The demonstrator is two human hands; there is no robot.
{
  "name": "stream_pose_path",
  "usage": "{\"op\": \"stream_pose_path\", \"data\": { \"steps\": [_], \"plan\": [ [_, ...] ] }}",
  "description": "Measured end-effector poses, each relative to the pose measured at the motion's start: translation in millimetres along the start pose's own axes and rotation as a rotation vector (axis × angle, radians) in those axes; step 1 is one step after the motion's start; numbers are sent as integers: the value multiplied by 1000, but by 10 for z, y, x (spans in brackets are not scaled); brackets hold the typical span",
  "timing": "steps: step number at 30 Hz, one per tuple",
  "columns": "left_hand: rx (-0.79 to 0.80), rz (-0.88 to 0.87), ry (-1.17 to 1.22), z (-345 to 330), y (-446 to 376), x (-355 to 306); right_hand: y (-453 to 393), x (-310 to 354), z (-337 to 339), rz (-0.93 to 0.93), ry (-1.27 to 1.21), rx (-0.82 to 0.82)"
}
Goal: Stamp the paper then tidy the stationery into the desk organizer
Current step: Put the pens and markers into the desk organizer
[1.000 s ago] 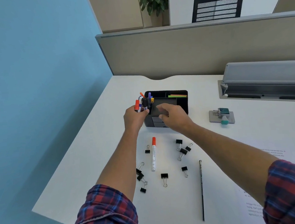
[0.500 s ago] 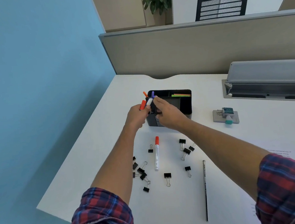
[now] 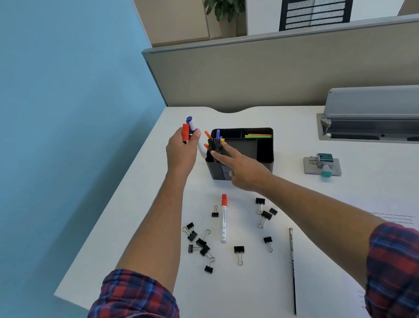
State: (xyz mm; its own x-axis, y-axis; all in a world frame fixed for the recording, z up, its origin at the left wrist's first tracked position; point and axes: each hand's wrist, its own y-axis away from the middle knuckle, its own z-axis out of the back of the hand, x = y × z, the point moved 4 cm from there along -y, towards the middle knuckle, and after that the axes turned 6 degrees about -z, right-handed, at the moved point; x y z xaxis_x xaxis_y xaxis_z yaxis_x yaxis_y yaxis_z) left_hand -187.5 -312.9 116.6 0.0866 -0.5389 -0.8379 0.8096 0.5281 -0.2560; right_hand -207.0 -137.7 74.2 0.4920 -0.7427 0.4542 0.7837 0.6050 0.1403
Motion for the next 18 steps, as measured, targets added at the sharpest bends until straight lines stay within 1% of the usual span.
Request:
{"op": "stream_pose_path", "data": {
  "steps": [4,10,14,18],
  "plan": [
    [-42,-38,19,28,18,-49,11,-26,13,-1,-4,-4],
    [64,-55,-95,-98,102,-17,85,-16,75,-7,-77,-12],
    [108,2,-147,-202,158,69,139,41,122,-2,-122,-20],
    [184,76,-138,-300,208,102,165,110,171,38,-104,-89]
  ]
}}
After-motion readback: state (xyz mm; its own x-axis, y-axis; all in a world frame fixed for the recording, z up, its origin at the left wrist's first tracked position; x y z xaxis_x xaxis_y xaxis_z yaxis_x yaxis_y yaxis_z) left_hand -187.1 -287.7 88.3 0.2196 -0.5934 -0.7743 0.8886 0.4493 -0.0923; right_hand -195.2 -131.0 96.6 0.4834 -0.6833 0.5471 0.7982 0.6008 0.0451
